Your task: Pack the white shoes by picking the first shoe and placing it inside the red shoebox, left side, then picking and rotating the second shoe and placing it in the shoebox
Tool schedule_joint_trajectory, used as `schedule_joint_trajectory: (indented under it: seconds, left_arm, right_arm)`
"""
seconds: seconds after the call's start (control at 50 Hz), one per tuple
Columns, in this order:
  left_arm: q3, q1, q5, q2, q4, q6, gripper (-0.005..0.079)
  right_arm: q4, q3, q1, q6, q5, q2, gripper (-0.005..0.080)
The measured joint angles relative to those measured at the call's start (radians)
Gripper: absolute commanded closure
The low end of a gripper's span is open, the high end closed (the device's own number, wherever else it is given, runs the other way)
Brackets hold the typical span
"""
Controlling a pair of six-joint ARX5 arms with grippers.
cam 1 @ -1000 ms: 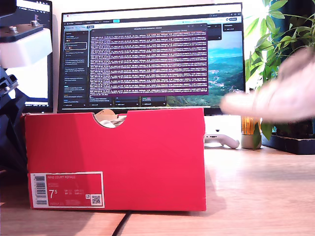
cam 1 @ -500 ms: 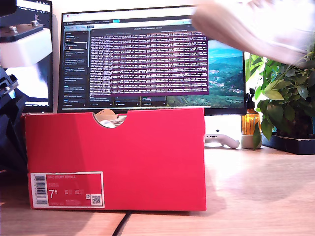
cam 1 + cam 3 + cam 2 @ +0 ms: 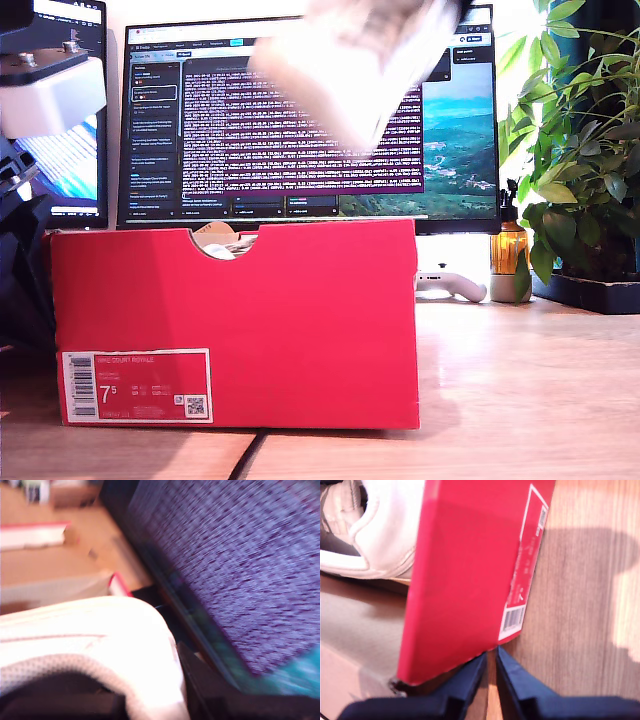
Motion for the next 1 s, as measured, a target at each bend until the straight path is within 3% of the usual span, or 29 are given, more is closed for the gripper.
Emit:
schedule_joint_trajectory:
  seconds: [0.52, 0.82, 1.0]
  left_arm:
    - [0.0, 0.0, 0.001, 0.0, 0.0, 0.0, 0.07]
    - [0.0, 0.0, 0.002, 0.0, 0.0, 0.0, 0.07]
    - [0.0, 0.0, 0.003, 0.0, 0.0, 0.0, 0.07]
  right_arm:
    - [0.07, 0.0, 0.008, -0.084, 0.013, 0.133, 0.0765]
    - [0.022, 0.0, 0.024, -0.146, 0.026, 0.269, 0.0765]
    - [-0.007, 0.0, 0.035, -0.211, 0.085, 0.272, 0.0765]
